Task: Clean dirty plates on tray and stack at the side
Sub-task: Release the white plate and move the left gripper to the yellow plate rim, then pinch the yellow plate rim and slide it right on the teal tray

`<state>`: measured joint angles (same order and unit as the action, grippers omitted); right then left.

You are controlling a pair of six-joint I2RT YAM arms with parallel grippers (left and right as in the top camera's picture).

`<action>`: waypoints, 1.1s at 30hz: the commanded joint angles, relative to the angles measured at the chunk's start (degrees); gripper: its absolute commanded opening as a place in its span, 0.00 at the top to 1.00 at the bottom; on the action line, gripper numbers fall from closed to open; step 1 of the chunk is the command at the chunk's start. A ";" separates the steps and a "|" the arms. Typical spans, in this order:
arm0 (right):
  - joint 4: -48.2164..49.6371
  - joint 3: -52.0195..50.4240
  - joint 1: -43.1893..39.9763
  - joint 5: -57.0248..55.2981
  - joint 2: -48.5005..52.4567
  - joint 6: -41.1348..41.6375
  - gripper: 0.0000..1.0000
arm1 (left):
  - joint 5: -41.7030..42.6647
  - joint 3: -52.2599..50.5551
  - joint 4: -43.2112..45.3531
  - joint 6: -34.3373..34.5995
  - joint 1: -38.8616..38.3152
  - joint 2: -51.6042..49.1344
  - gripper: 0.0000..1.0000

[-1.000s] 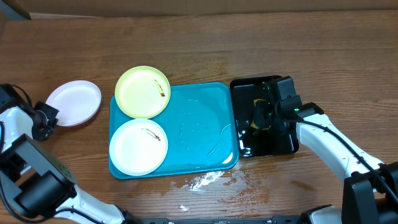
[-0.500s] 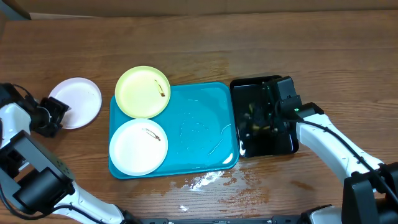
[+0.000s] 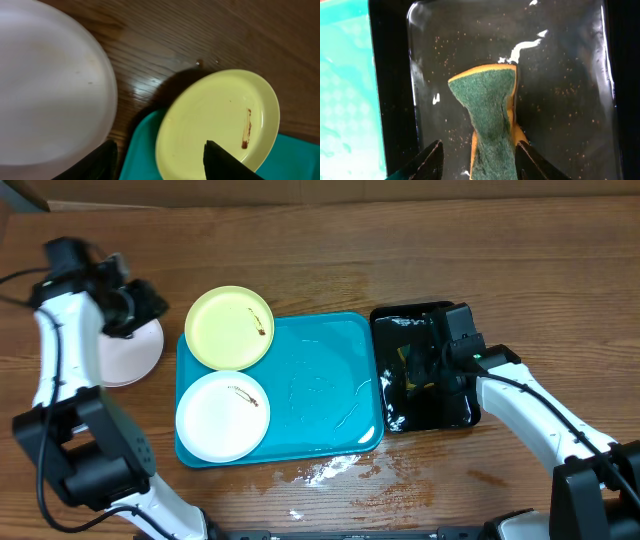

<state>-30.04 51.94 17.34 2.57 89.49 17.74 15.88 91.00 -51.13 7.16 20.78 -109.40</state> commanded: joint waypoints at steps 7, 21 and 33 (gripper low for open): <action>-0.26 -0.24 0.33 -0.33 0.02 -0.17 0.53 | -13.60 -0.31 1.81 -4.42 -8.98 -6.58 0.44; -0.48 -0.24 0.33 -0.35 0.02 -0.17 0.52 | 1.68 -0.31 -6.32 -5.90 -9.35 -12.04 0.62; -0.98 -0.24 0.33 -0.35 0.02 -0.17 0.52 | 3.45 -0.85 -8.63 -5.90 -17.59 -12.09 0.64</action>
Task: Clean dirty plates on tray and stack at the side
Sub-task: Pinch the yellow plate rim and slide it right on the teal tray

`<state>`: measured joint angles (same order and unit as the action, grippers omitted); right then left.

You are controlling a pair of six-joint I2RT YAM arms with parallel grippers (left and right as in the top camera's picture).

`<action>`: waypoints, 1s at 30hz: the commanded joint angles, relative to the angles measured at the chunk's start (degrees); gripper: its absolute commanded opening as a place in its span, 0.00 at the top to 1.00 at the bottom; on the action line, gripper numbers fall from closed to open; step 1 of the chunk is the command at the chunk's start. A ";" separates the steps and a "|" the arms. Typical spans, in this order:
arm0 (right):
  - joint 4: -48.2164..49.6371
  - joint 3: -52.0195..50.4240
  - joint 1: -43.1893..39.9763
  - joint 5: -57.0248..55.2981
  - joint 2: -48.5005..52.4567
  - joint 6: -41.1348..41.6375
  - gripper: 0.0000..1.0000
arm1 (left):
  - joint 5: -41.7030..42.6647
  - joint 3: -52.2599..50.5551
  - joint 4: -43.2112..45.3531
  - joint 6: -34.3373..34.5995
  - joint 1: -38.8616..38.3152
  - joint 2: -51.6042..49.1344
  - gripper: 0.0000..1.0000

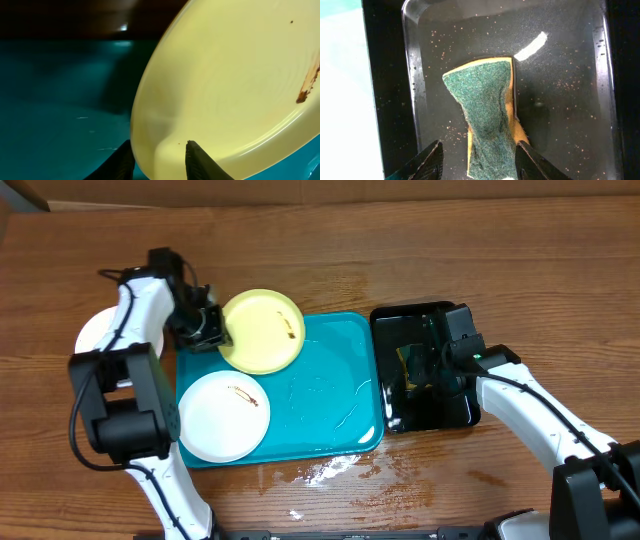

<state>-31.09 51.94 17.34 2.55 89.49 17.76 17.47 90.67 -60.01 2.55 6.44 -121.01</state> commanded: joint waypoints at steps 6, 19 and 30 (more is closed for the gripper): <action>-0.72 -0.24 0.33 -0.33 0.02 -0.20 0.52 | 1.81 -0.52 0.28 -1.29 -10.49 -0.48 0.62; -0.72 -0.24 0.33 -0.33 0.02 -0.20 0.48 | -2.08 -0.52 0.04 0.92 -18.78 -0.48 0.59; -0.24 -1.18 0.33 -1.22 0.37 -0.57 0.33 | -4.52 -0.63 0.20 10.60 -22.45 -0.48 0.58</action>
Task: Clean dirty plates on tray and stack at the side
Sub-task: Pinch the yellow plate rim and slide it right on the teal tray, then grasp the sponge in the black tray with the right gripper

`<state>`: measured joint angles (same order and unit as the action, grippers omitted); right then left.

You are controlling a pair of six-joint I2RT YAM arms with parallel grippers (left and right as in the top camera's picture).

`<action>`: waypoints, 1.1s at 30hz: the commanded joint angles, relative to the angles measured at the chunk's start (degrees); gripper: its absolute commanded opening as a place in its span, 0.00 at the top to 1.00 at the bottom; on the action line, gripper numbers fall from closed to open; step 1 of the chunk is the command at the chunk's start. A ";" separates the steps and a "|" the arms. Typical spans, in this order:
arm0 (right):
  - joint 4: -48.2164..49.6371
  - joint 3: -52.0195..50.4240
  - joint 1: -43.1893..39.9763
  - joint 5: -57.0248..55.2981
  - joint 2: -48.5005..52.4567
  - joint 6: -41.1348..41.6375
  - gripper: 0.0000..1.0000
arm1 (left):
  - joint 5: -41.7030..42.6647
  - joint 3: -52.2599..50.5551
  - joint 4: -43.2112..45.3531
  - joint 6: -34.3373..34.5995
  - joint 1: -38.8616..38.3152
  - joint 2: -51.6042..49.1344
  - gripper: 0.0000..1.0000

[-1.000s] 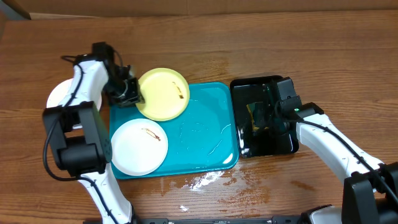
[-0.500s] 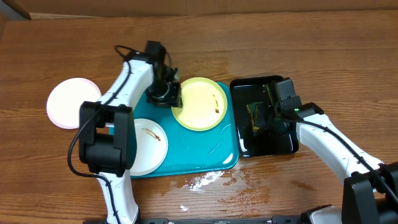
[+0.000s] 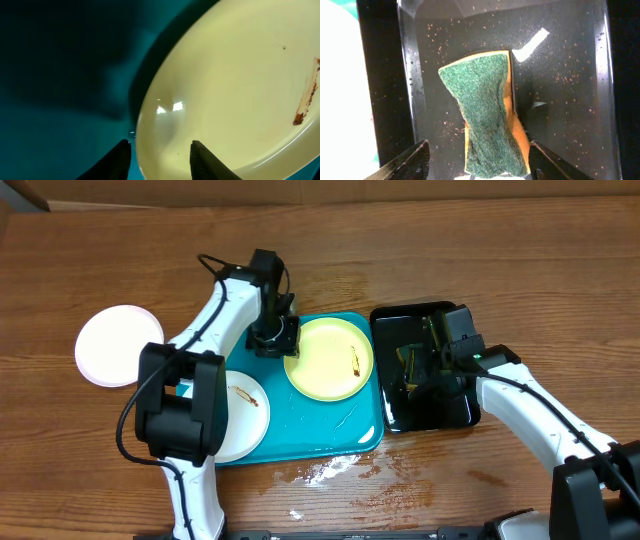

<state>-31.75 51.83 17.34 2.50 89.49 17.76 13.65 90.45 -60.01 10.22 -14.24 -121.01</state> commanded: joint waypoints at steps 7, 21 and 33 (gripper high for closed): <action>0.44 -3.02 0.33 -1.11 1.86 -1.75 0.33 | -5.11 -0.42 0.48 6.64 -4.33 -0.48 0.53; -8.50 4.42 0.33 -1.16 3.52 -1.75 0.57 | -5.99 -0.42 1.07 7.34 -4.11 -0.48 0.45; -4.15 7.06 0.33 -1.22 6.10 -4.55 0.36 | -6.01 -0.81 0.70 7.37 -4.22 -0.48 0.41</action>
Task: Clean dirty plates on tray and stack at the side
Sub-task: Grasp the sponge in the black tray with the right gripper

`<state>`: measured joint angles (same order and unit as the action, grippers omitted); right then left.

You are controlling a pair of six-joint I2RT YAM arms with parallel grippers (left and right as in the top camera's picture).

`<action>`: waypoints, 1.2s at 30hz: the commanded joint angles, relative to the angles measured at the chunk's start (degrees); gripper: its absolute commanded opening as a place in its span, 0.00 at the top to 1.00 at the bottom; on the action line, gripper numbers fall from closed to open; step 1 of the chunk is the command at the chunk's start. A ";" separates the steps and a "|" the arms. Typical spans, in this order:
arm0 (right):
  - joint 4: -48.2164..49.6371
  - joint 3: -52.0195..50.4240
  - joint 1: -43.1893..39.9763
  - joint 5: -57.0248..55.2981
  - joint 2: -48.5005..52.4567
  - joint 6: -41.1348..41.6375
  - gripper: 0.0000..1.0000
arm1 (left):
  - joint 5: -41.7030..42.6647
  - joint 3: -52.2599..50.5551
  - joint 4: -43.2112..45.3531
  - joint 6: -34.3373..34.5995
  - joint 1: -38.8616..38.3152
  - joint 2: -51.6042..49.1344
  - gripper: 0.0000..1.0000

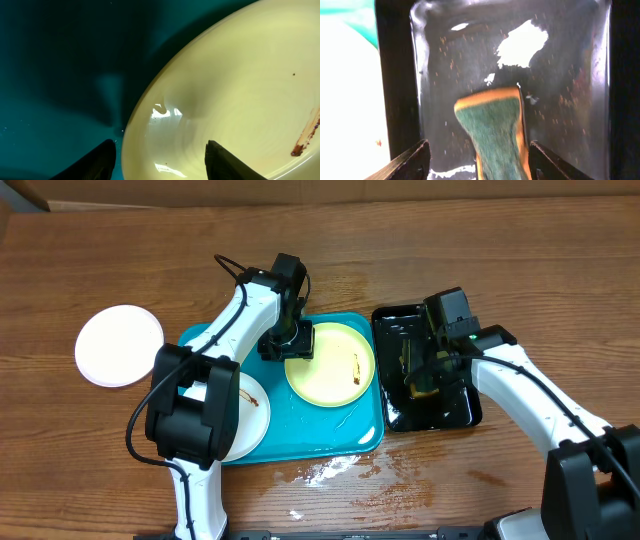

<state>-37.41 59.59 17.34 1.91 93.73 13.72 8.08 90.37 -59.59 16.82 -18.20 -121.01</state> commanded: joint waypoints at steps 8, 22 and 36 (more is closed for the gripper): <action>4.94 -1.27 0.33 -2.51 8.96 -0.46 0.81 | -0.59 -3.32 4.17 0.79 -0.26 -0.48 0.44; -7.34 4.79 0.17 -2.27 7.10 2.56 0.31 | -0.61 -3.65 3.26 0.76 -0.20 -0.48 0.41; -7.04 1.68 0.09 -0.81 8.17 2.64 0.92 | -0.57 -3.63 5.11 -1.81 -0.20 -0.46 0.87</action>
<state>-43.40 59.46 17.34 -0.01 102.17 16.32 6.76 87.33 -55.61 16.56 -18.13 -121.01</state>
